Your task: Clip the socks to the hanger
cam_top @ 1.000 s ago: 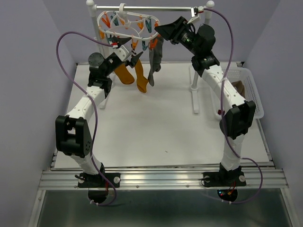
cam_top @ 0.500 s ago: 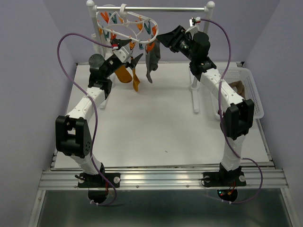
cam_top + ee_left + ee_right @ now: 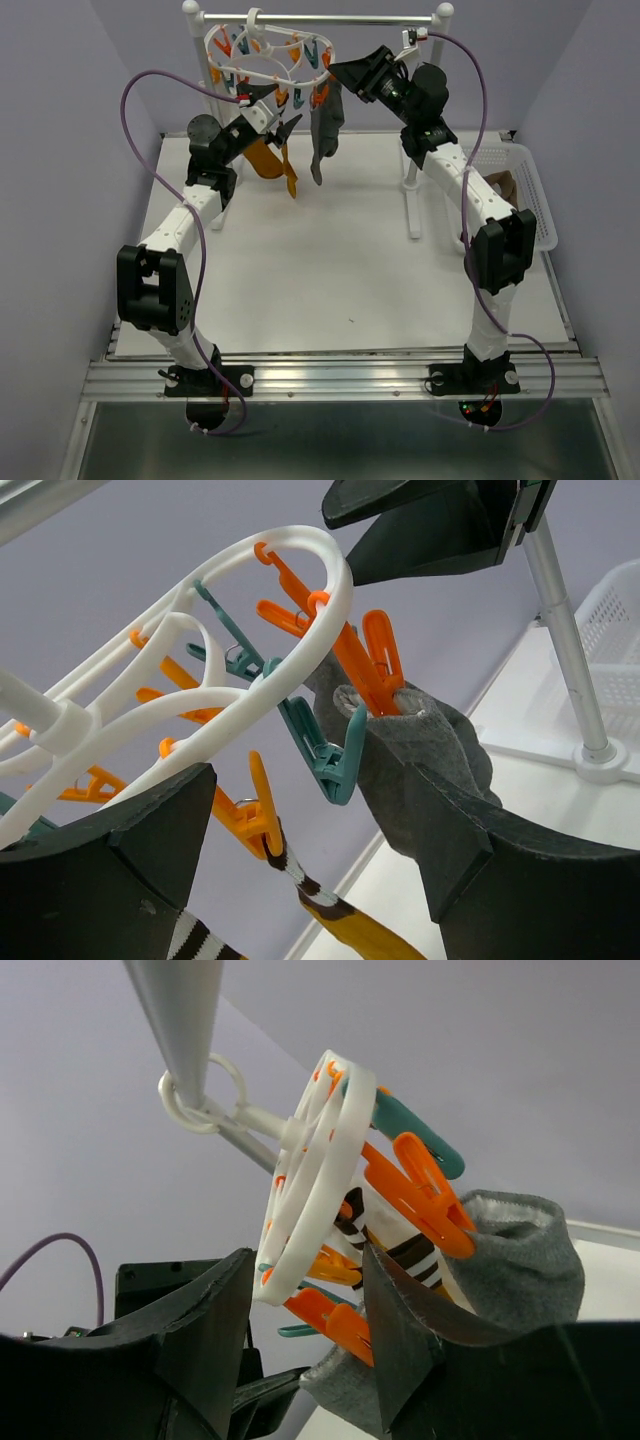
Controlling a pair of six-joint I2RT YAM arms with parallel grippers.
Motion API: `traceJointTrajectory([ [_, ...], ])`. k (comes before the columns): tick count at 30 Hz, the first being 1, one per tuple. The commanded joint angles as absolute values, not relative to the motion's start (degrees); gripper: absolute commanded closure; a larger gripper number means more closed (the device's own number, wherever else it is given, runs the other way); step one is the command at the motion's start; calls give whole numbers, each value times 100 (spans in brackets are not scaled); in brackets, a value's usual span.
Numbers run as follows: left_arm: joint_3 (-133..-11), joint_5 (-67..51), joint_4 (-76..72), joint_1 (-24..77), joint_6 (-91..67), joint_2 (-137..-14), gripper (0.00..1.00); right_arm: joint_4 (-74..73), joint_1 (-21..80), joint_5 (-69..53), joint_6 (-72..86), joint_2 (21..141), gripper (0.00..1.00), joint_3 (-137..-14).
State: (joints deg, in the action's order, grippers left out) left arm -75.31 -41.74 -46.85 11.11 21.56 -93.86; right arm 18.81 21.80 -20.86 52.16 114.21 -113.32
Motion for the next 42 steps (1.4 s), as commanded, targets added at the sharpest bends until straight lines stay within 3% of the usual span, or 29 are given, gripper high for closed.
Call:
traceJointTrajectory([
  [1,-7445,-4245,-4992,1072,2224,-8992,13,2355,2224,-2390,5361,11479,49,-11698],
  [5,-7366,-4245,-5001,1081,2241,-8903,13,2426,2285,-2434,5326,11452,57,-11681],
  [13,-7049,-4087,-4992,1081,2189,-8614,12,2469,2399,-2698,5431,11426,57,-11576],
  [15,-6804,-3912,-4992,1072,2118,-8473,7,2548,2470,-2768,5432,11356,57,-11374],
  [18,-6312,-3692,-5001,1072,2083,-7920,5,2750,2724,-2821,5353,11206,70,-11040],
  [23,-5468,-3297,-5159,1081,1776,-7164,1,2979,2988,-2707,5221,11013,72,-10636],
  [32,-4352,-1700,-5037,1081,916,-5942,1,3805,3576,-2365,5177,10407,68,-9406],
  [36,-4140,-915,-5019,1081,502,-5503,1,3701,3814,-2530,4878,10380,67,-9544],
  [42,-4410,251,-4651,1081,-515,-5264,1,3314,3814,-2235,4309,9899,55,-9248],
])
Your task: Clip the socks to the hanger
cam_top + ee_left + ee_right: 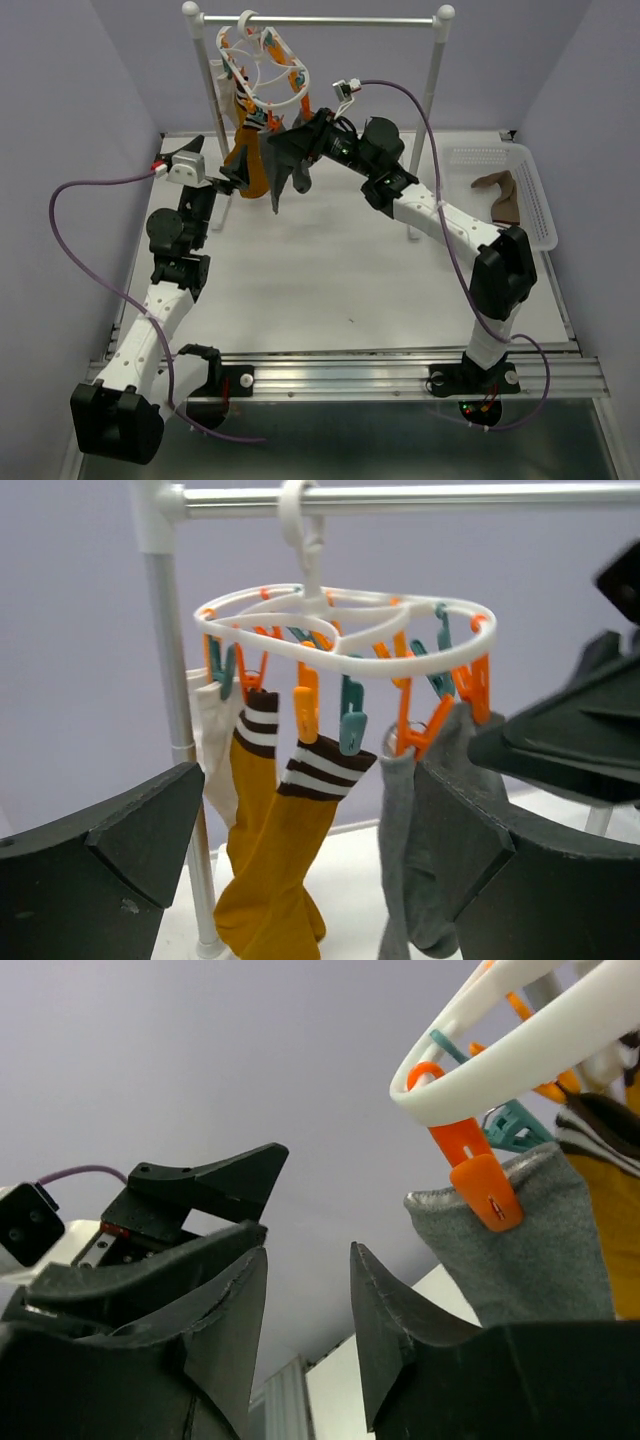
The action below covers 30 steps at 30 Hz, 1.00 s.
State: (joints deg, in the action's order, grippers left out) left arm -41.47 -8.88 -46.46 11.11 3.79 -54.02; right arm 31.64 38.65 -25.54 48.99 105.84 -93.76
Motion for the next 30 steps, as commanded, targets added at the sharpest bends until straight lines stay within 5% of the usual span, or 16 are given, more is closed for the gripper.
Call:
traceJointTrajectory([
  [1,-4543,394,-4284,1081,-675,-5291,1,3305,3814,-2085,4159,9740,53,-8889],
  [10,-6081,931,-2840,1081,-1924,-5976,1,3174,3814,596,2576,7999,49,-7102],
  [19,-7285,1740,-1705,1046,-2725,-6941,1,2611,3762,1354,1284,8735,50,-8619],
  [30,-8910,731,-1582,853,-3006,-8366,1,2347,3595,1872,1019,10194,51,-10500],
])
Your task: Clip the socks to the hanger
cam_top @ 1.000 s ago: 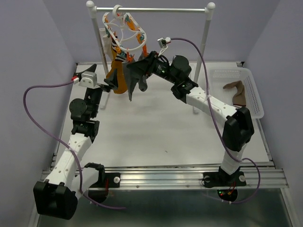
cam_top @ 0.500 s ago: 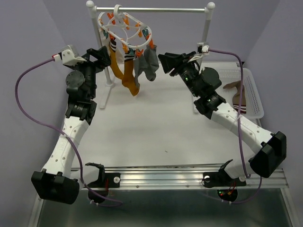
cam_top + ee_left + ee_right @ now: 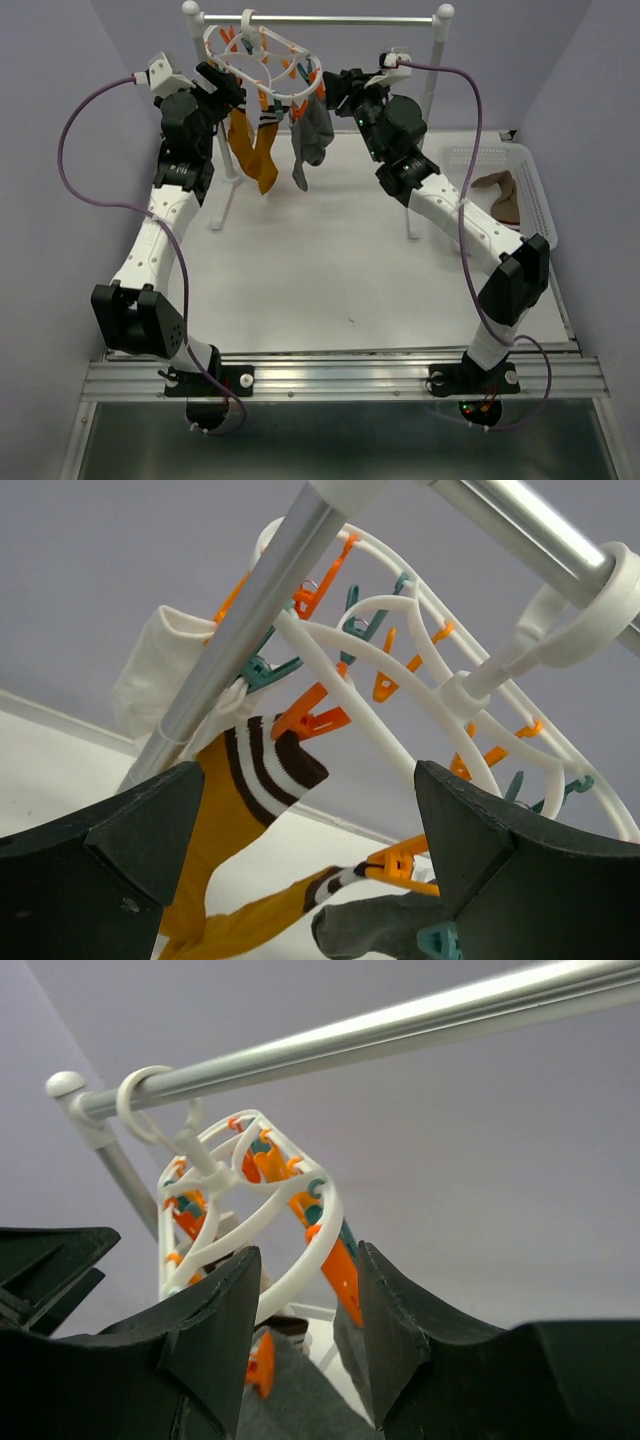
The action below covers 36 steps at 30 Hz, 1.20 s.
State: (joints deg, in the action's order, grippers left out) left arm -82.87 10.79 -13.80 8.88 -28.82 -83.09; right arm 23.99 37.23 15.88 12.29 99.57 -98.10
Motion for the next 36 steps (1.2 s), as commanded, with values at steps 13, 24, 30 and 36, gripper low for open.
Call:
traceJointTrajectory([
  [13,-10345,-482,-1555,800,-3383,-9887,1,1529,3366,74,1801,11205,53,-11707],
  [24,-11442,-2054,-1959,738,-3138,-10757,1,1521,3366,-1792,2258,11654,58,-12067],
  [30,-11584,-2899,-2302,738,-3085,-10925,5,1608,3366,-2004,2443,11707,58,-12032],
  [36,-12014,-3970,-2399,738,-3181,-11223,4,2003,3366,-2530,2821,11540,58,-11690],
])
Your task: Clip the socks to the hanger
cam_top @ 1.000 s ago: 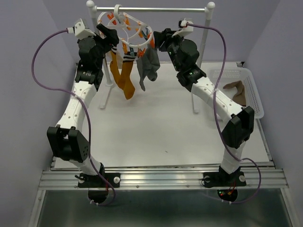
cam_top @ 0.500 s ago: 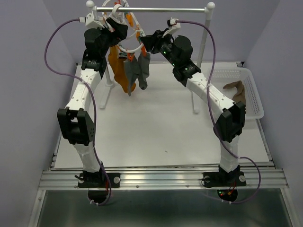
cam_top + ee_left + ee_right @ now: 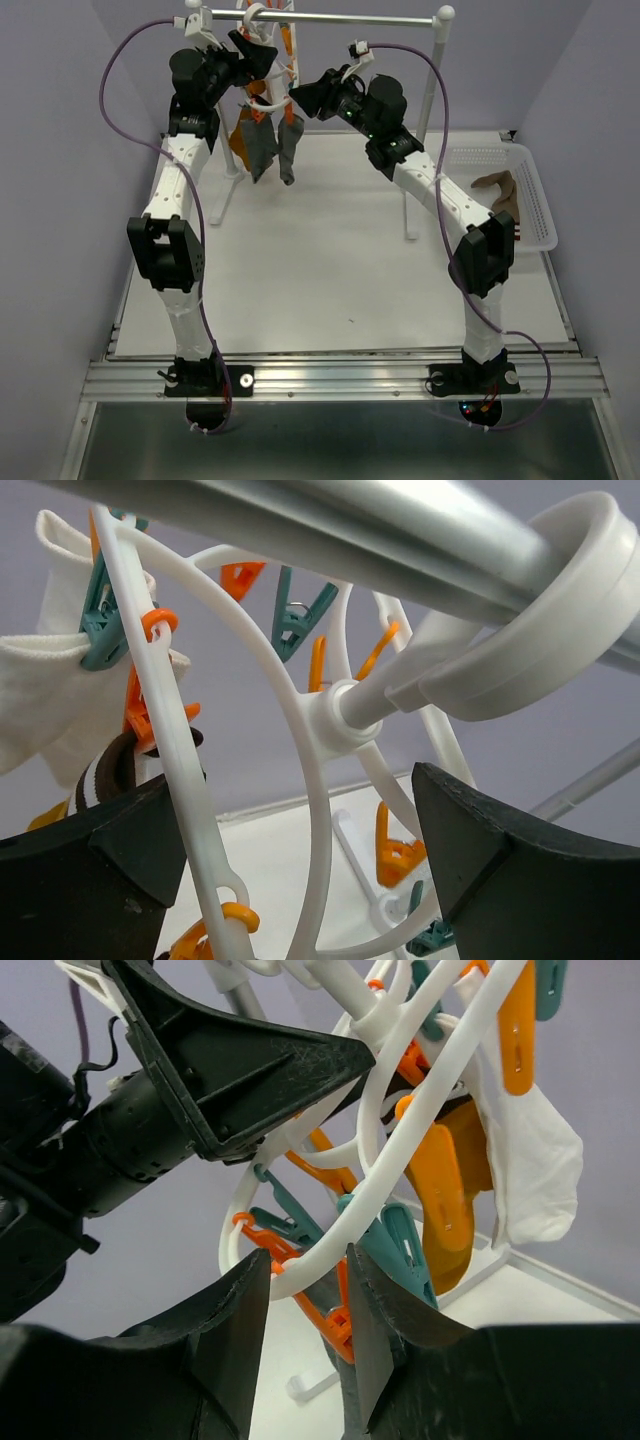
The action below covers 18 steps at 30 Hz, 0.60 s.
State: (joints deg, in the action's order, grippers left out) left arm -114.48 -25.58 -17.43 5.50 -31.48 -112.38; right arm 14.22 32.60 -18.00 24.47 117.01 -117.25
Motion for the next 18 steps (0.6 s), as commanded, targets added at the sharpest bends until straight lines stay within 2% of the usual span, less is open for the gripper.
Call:
traceJointTrajectory([
  [1,-12032,-4094,-2417,738,-3208,-11241,4,2082,3366,-2601,2908,11514,58,-11637],
  [5,-11901,-4447,-2505,738,-3208,-11171,1,2460,3366,-2812,3216,11391,58,-11409],
  [9,-11400,-4193,-2470,730,-2946,-10776,1,2610,3419,-2971,3340,11338,58,-11250],
  [18,-11039,-1935,-528,642,-1380,-9704,1,2821,3524,-2927,3305,11224,57,-10925],
])
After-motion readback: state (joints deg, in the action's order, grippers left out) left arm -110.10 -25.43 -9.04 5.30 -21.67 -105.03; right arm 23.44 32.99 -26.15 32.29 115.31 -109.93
